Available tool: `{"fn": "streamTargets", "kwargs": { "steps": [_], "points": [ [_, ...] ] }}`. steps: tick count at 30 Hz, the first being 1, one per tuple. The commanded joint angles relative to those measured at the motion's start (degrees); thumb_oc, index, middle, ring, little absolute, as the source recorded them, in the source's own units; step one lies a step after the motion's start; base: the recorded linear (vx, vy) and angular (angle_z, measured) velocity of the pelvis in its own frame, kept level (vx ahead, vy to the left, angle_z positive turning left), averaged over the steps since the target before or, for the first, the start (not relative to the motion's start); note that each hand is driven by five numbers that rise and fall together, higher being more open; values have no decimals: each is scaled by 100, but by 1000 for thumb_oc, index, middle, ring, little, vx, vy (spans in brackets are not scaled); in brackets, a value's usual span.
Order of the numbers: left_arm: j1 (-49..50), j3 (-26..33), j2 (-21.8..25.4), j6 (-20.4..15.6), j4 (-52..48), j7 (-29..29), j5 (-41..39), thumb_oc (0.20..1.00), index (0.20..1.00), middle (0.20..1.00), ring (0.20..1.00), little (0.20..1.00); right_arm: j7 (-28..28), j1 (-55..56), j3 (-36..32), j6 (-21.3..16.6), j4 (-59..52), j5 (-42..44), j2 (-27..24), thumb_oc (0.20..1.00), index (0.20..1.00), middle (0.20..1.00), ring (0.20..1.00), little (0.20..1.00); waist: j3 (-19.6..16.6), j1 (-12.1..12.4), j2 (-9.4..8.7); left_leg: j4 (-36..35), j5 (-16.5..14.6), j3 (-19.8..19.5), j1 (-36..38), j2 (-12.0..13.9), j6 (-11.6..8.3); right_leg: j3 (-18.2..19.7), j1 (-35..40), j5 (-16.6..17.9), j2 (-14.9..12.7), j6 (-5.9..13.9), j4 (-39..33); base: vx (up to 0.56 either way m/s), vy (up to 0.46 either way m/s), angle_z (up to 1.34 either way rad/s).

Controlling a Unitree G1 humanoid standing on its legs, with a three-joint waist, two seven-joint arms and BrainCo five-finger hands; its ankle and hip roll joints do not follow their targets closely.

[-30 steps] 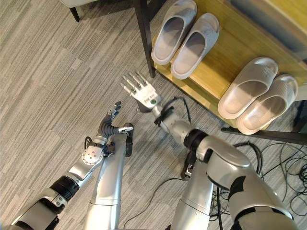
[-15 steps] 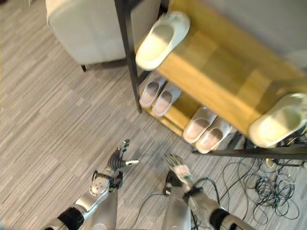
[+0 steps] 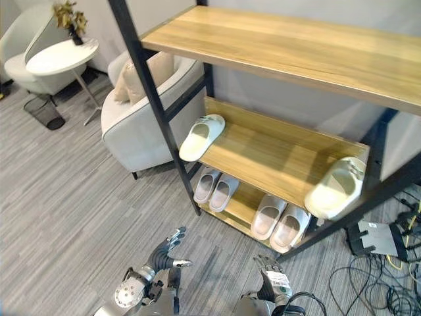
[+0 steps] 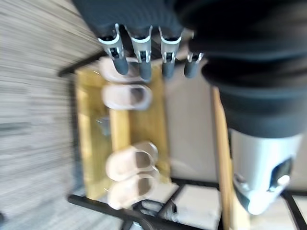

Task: Arrange the slippers neatly on the shoe rack.

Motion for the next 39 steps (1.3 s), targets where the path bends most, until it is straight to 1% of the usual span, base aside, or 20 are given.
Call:
{"fn": "streamTargets", "kwargs": {
  "steps": [1,2,3,6,7,8,10,12,14,15,17,18,21,22,24,27,31,35,37,39],
  "points": [
    [-351,45,-43,-71,-662,-414,-158,1000,1000,1000,1000,1000,38,239,-92,31,8,-56,-139,1000,1000,1000,1000,1000,268,-141,-177,-143,-202,422,497,-58,-364,364,591,1004,98,177,-1019,12,-109,-27],
    [-411,49,-75,1,-701,-507,-186,1000,1000,1000,1000,1000,53,294,-222,52,74,-2,-120,1000,1000,1000,1000,1000,203,-161,-147,-265,-174,492,643,-82,-352,373,706,1039,118,186,-1119,28,-129,-29],
    [-545,-18,-149,-23,-635,-422,83,1000,1000,1000,1000,1000,-84,409,-352,75,162,-30,-122,1000,1000,1000,1000,1000,92,-240,-118,-460,-149,607,888,-103,-341,388,908,1062,146,189,-1290,28,-121,-24],
    [-714,-99,-186,-39,-566,-286,461,1000,1000,1000,1000,1000,-201,489,-545,75,191,12,-110,1000,1000,1000,1000,1000,-10,-323,-73,-618,-122,693,1068,-133,-321,412,1054,1070,184,192,-1396,1,-87,-6],
    [-885,-189,-226,-107,-424,-8,976,1000,1000,1000,1000,1000,-309,625,-643,32,169,1,-120,1000,1000,1000,1000,1000,-90,-397,-31,-700,-86,758,1143,-149,-295,409,1128,1137,220,184,-1497,-4,-57,-11],
    [-881,-196,-235,-110,-416,0,986,1000,1000,1000,1000,1000,-310,632,-646,31,170,0,-122,1000,1000,1000,1000,1000,-95,-400,-38,-701,-132,755,1172,-161,-302,401,1162,1090,205,190,-1499,-27,-113,-14],
    [-1316,-190,-331,12,83,803,2183,1000,1000,1000,1000,1000,-403,773,-871,-78,96,148,-80,1000,1000,1000,1000,1000,-188,-526,3,-709,-105,817,1192,-197,-280,380,1299,1168,228,180,-1674,-75,-90,-7],
    [-1741,-122,-424,358,553,1455,3076,1000,1000,1000,1000,1000,-496,836,-961,-160,14,195,-97,1000,1000,1000,1000,1000,-227,-577,18,-709,-107,799,1177,-241,-278,333,1379,1186,228,168,-1778,-88,-69,1],
    [-1842,-83,-493,444,597,1555,3194,1000,1000,1000,1000,1000,-529,862,-998,-189,-18,235,-109,1000,1000,1000,1000,1000,-243,-598,31,-709,-113,789,1185,-256,-274,294,1419,1196,224,160,-1819,-45,-45,9],
    [-2069,-58,-481,612,846,1913,3655,1000,1000,1000,1000,1000,-639,955,-1040,-233,-50,301,-56,1000,1000,1000,1000,1000,-260,-649,31,-709,-138,805,1219,-276,-251,293,1442,1199,218,161,-1809,-39,-38,11],
    [-2176,-129,-485,632,1044,2144,3952,1000,1000,1000,1000,1000,-751,1010,-1053,-259,-35,278,-53,1000,1000,1000,1000,1000,-264,-695,37,-709,-153,823,1254,-273,-237,339,1442,1199,227,164,-1789,-16,-45,7],
    [-2374,-69,-387,759,1372,2586,4298,1000,1000,1000,1000,1000,-866,1202,-1131,-309,-31,319,-49,1000,1000,1000,1000,1000,-308,-823,34,-709,-267,925,1392,-295,-209,406,1478,1154,207,180,-1769,-10,-35,5],
    [-2485,-28,-282,854,1475,2886,4559,1000,1000,1000,1000,1000,-872,1337,-1196,-342,-38,383,-25,1000,1000,1000,1000,1000,-313,-875,35,-709,-271,987,1441,-286,-174,456,1493,1194,199,180,-1771,36,-18,-21],
    [-2646,-58,-115,918,1578,3234,4888,1000,1000,1000,1000,1000,-825,1524,-1217,-373,-23,427,5,1000,1000,1000,1000,1000,-341,-946,3,-709,-388,1059,1561,-306,-153,491,1566,1131,159,201,-1775,83,-16,-12],
    [-2789,-86,-29,965,1714,3437,5045,1000,1000,1000,1000,1000,-783,1614,-1223,-387,29,440,28,1000,1000,1000,1000,1000,-356,-1000,-12,-709,-434,1122,1624,-321,-139,518,1595,1135,129,217,-1776,88,-4,-13],
    [-2909,-98,-13,976,1850,3576,5111,1000,1000,1000,1000,1000,-729,1686,-1230,-391,61,480,50,1000,1000,1000,1000,1000,-349,-1062,-35,-709,-489,1183,1697,-353,-112,552,1633,1139,74,239,-1781,63,21,-14],
    [-3178,148,283,929,1655,3565,4832,1000,1000,1000,1000,1000,-482,1661,-1361,-337,53,603,21,1000,1000,1000,1000,1000,-296,-1154,-90,-633,-604,1332,1780,-416,25,766,1576,1210,-26,338,-1817,39,82,-13],
    [-3067,388,495,946,1113,3217,4605,1000,1000,1000,1000,1000,-263,1614,-1472,-282,92,766,169,1000,1000,1000,1000,1000,-239,-1053,-270,-93,-931,1428,1652,-419,164,973,1524,1304,-108,430,-1660,48,85,-30],
    [-3007,405,525,935,1054,3178,4608,1000,1000,1000,1000,1000,-233,1617,-1498,-273,89,798,199,1000,1000,1000,1000,1000,-232,-1036,-308,-30,-994,1450,1647,-429,197,1021,1503,1330,-119,453,-1600,42,88,-17],
    [-2719,456,662,945,899,3155,4802,1000,1000,1000,1000,1000,-121,1695,-1757,-285,84,1002,371,1000,1000,1000,1000,1000,-220,-992,-453,202,-1183,1509,1615,-478,290,1087,1446,1536,-209,588,-1368,70,124,-29]
  ]
}}
